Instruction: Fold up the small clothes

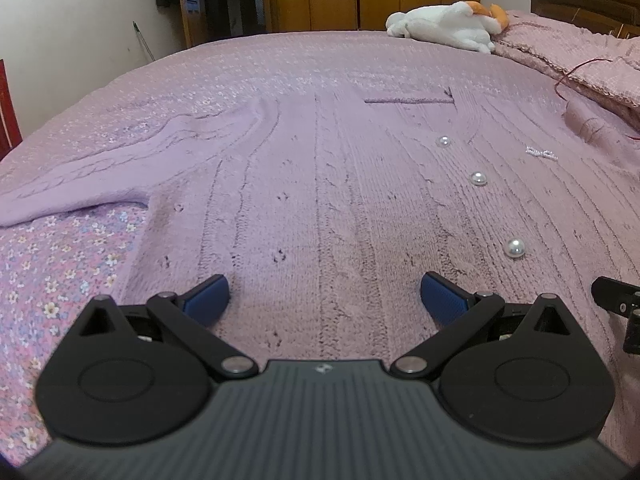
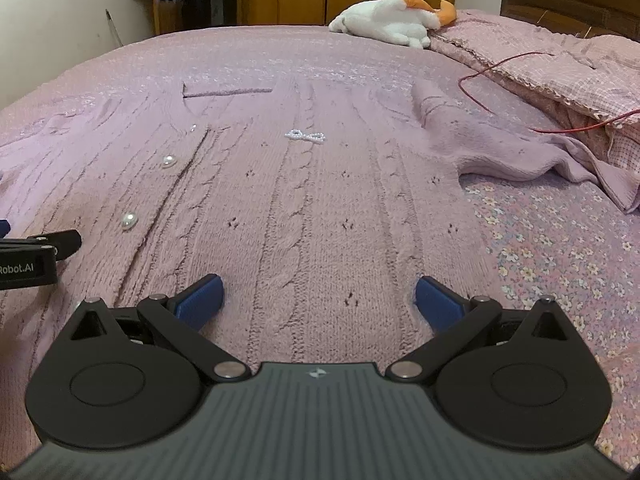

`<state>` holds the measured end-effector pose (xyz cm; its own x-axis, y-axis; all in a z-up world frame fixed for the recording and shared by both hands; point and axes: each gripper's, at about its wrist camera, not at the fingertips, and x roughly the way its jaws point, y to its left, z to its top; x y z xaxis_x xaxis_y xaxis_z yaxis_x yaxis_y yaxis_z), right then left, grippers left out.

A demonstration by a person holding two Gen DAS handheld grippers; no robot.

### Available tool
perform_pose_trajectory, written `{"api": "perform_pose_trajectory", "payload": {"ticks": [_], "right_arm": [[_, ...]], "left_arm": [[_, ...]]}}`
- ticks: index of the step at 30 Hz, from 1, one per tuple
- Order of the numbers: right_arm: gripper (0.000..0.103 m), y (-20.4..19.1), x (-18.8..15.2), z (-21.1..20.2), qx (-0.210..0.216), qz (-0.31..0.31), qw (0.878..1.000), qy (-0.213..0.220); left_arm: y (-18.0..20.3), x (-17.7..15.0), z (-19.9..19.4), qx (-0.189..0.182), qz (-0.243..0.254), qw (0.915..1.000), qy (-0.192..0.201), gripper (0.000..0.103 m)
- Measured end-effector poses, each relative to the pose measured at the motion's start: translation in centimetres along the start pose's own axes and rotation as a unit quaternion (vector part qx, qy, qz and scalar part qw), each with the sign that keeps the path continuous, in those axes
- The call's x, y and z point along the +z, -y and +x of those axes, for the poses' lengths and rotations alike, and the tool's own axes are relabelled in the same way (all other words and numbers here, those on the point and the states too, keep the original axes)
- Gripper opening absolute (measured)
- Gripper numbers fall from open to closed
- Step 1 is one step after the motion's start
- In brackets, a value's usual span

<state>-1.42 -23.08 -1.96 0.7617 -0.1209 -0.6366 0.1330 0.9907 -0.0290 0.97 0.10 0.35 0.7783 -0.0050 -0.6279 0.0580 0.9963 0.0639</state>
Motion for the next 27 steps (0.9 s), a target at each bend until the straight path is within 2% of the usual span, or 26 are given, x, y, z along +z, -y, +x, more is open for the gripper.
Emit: {"api": "perform_pose_trajectory", "payload": {"ticks": [8,16,22,27], "right_arm": [[0.103,0.4,0.5,0.0,0.013,-0.004,1.0,-0.016],[0.103,2.1,1.4,-0.1,0.069,-0.011,0.997,-0.043],[0.103,2.7,1.7,-0.6,0.074,-0.014,0.996,-0.049],[0.103,5.4,2.9,-1.5,0.074,0.004,0.996,-0.046]], "left_arm": [[-0.2,1.2,0.4,-0.004,0.003,0.9993,-0.036,0.103],[-0.1,1.7,0.7,-0.002,0.002,0.9985,-0.055,0.103],[0.2,2.0,0.8,0.005,0.001,0.9981,-0.062,0.103],[0.1,1.9,0.8,0.002,0.002,0.9981,-0.062,0.103]]}}
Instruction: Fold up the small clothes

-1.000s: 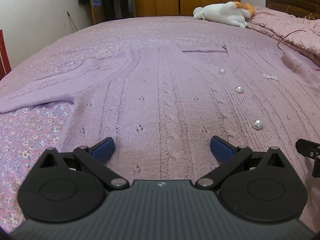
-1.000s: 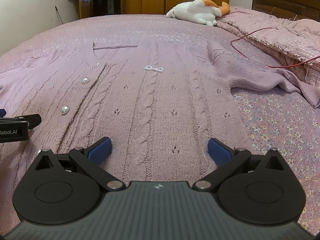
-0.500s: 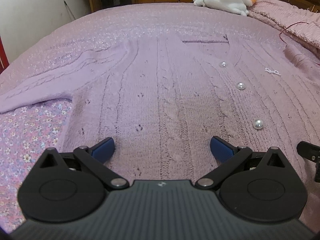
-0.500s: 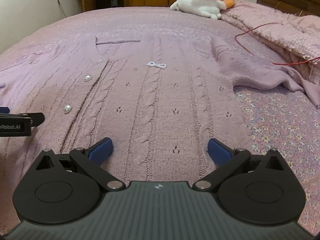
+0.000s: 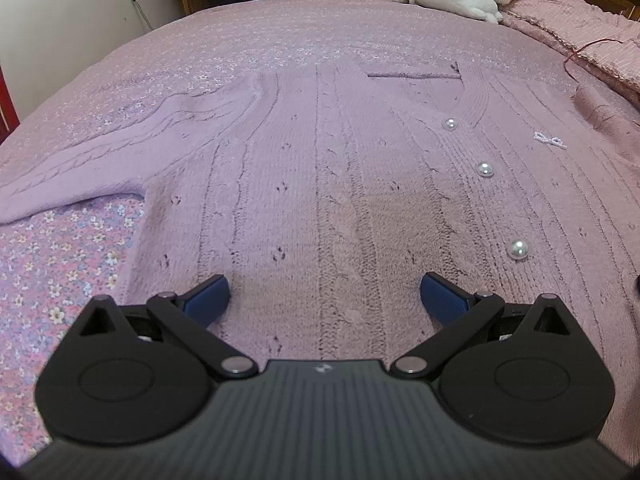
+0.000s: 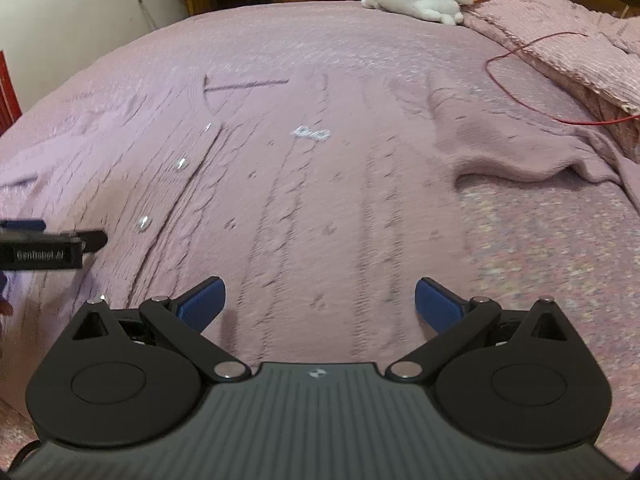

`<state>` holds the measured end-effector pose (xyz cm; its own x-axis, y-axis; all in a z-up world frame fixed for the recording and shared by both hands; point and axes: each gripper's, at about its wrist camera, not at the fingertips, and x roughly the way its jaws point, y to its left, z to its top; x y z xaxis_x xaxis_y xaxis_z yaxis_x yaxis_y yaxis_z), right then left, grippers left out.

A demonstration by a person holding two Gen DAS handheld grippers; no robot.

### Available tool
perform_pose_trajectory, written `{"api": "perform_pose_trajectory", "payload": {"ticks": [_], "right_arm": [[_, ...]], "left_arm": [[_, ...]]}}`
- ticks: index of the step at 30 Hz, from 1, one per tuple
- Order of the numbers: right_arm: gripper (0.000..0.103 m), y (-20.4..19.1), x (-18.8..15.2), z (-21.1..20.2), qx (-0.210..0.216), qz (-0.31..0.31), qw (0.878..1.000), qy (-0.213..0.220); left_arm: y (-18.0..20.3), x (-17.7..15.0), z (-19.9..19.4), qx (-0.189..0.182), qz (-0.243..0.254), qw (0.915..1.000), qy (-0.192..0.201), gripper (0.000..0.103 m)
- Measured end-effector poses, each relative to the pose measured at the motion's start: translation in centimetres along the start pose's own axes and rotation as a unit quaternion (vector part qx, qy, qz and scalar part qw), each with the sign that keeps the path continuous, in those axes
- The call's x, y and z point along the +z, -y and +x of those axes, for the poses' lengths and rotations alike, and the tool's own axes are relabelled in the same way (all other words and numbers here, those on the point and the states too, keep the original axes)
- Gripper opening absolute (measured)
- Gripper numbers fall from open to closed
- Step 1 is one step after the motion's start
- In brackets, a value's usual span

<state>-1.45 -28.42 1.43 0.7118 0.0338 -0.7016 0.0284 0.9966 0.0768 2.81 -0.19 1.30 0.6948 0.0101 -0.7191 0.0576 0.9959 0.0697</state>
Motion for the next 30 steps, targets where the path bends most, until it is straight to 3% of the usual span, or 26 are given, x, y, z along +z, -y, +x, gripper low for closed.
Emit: {"api": "perform_pose_trajectory", "payload": {"ticks": [6,13,18,22,30], "right_arm": [[0.103,5.6,2.2,-1.5,-0.038,0.012,0.999,0.018],[0.103,15.3,4.6,-2.1,-0.113,0.036,0.993,0.02],[0.103,22.0,5.8,-1.1,-0.169,0.054,0.984,0.015],[0.103,26.1,6.4,0.3,-0.186,0.059,0.981,0.005],[0.079,30.1,7.0,5.1,-0.218,0.045,0.974,-0.034]], "left_arm": [[-0.2,0.5,0.1,-0.003,0.001,0.9999,-0.015,0.103],[0.1,0.4,-0.1,0.002,0.005,0.9999,-0.015,0.103],[0.2,0.1,-0.2,0.006,0.007,0.9999,-0.006,0.103],[0.6,-0.1,-0.2,0.012,0.006,0.9999,-0.003,0.103],[0.9,-0.2,-0.2,0.019,0.007,0.9998,0.0,0.103]]}}
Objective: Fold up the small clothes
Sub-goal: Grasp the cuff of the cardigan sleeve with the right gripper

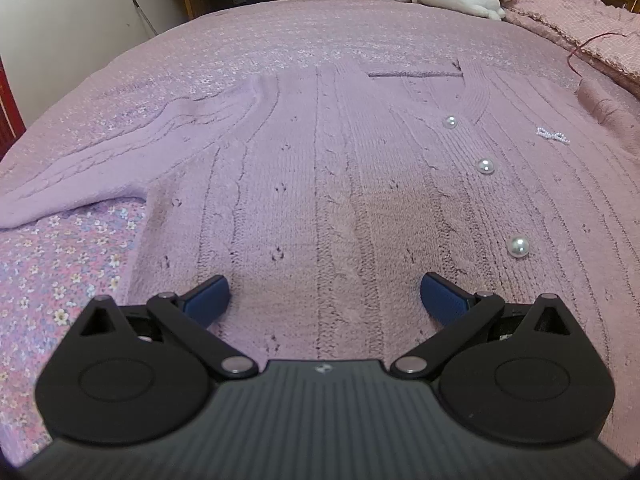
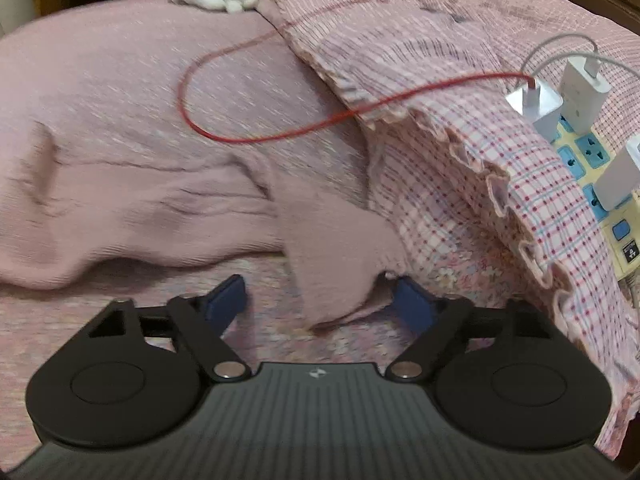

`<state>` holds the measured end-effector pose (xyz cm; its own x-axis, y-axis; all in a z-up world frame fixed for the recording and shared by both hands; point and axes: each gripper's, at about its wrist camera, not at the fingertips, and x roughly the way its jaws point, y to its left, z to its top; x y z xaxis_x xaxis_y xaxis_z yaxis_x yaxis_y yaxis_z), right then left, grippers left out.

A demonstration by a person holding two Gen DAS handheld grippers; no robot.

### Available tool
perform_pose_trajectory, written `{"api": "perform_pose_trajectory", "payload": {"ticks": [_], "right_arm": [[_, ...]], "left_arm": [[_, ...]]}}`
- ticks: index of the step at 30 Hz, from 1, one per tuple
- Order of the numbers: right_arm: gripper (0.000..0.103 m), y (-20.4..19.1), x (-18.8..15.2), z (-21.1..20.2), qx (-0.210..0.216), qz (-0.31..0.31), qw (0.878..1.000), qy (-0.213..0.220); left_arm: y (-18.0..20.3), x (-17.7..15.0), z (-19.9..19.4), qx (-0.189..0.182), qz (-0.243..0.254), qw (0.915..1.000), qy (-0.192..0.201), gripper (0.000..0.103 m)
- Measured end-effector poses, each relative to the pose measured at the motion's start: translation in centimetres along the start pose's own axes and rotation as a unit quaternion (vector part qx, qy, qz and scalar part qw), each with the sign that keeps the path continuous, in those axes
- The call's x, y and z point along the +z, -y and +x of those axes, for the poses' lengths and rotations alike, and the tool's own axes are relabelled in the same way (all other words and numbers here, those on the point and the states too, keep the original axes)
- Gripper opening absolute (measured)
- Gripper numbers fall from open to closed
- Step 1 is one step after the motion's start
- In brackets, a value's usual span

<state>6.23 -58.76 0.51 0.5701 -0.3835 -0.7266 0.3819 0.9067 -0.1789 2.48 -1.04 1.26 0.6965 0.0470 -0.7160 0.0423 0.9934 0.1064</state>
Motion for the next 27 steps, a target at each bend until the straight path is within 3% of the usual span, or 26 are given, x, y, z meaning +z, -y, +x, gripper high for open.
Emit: {"api": "perform_pose_trajectory", "payload": {"ticks": [3,6,11,16,22,27], "right_arm": [[0.075,0.2,-0.3,0.6,0.009,0.015,1.0,0.003],[0.063,0.3,-0.3,0.9,0.019,0.027,0.999,0.006],[0.01,0.2,0.3,0.1,0.023,0.022,0.999,0.008],[0.008,1.0,0.6,-2.3,0.048,0.056,0.997,0.016],[0.008,0.8,1.1,-6.3,0.125,0.121,0.984,0.031],[0.008,-0.3,2.7,-11.0,0.199,0.153,0.967,0.05]], "left_arm": [[0.1,0.3,0.1,0.001,0.003,1.0,-0.007,0.103],[0.2,0.4,0.2,0.002,0.003,1.0,-0.006,0.103],[0.2,0.3,0.2,0.003,0.003,1.0,-0.005,0.103],[0.3,0.3,0.2,0.006,0.0,1.0,-0.003,0.103],[0.7,0.4,0.1,0.017,0.002,0.9998,-0.001,0.103],[0.4,0.5,0.1,0.011,0.001,0.9999,0.0,0.103]]}}
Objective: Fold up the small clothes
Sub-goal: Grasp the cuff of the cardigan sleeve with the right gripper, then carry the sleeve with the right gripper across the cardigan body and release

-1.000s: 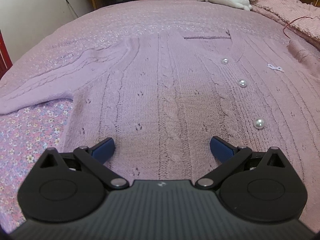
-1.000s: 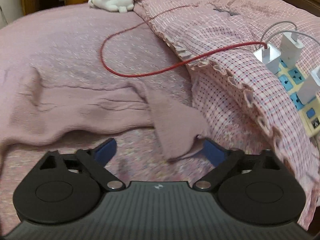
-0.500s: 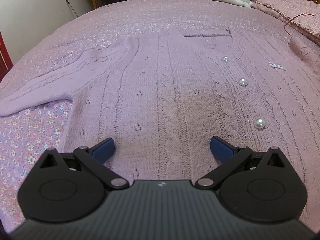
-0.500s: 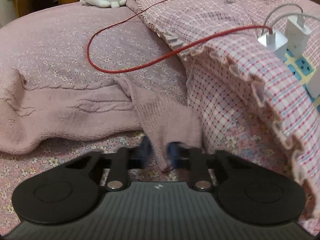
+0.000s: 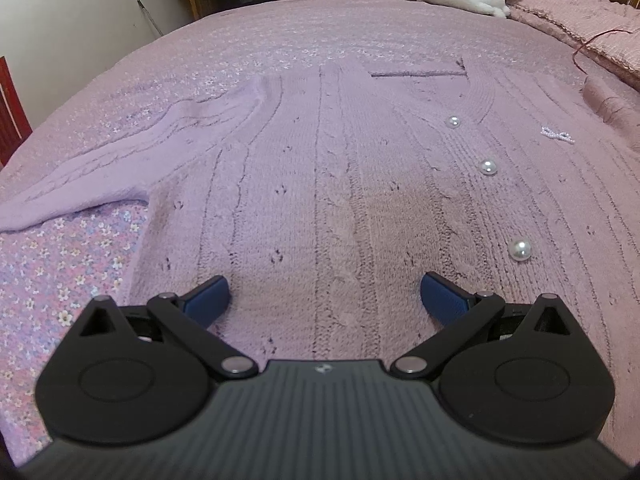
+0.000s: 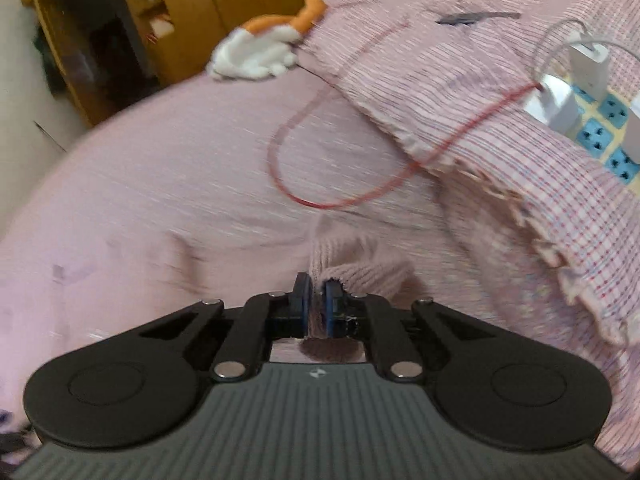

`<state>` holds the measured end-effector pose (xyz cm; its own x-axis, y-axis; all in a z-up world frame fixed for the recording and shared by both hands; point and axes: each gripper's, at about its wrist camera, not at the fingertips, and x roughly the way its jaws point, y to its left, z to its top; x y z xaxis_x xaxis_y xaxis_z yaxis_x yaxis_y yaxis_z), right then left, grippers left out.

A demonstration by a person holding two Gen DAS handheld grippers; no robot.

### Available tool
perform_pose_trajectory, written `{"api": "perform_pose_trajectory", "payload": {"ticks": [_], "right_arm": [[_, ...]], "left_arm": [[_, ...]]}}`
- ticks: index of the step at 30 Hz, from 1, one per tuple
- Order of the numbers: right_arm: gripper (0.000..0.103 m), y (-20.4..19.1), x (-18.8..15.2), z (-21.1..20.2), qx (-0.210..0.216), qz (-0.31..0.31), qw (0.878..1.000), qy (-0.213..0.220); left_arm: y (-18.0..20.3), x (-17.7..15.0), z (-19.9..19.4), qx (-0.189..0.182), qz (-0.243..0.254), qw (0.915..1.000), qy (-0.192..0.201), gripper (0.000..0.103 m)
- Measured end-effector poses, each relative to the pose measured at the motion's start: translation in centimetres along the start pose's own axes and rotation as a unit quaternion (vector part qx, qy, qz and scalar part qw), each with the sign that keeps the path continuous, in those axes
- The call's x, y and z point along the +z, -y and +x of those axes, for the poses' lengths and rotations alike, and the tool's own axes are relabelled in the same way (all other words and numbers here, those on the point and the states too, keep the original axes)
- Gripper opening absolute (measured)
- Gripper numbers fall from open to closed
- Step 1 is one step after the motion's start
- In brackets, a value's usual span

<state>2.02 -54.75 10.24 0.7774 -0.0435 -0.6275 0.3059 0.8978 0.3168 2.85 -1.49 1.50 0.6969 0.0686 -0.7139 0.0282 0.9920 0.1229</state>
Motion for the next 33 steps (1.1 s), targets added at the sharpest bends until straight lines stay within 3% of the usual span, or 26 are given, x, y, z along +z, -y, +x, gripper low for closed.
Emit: {"api": "perform_pose_trajectory", "payload": {"ticks": [8,18,26,33], "right_arm": [[0.008,-5.8,1.7,-3.3,0.092,0.048,0.994,-0.013],[0.008,-14.5,3.6,-4.0,0.177,0.078,0.981,-0.028],[0.008,-24.9,4.6,-3.0,0.233,0.045,0.97,-0.049],[0.008,-32.5,2.9,0.5,0.282,0.035,0.954,-0.101]], "left_arm": [[-0.7,0.3,-1.1,-0.015,0.007,0.9998,-0.013,0.103],[-3.1,0.5,-4.0,-0.016,-0.01,0.9998,0.01,0.103],[-5.3,0.9,-5.6,-0.004,-0.022,0.9992,0.034,0.103],[-7.0,0.7,-6.2,0.011,-0.029,0.9984,0.048,0.103]]}}
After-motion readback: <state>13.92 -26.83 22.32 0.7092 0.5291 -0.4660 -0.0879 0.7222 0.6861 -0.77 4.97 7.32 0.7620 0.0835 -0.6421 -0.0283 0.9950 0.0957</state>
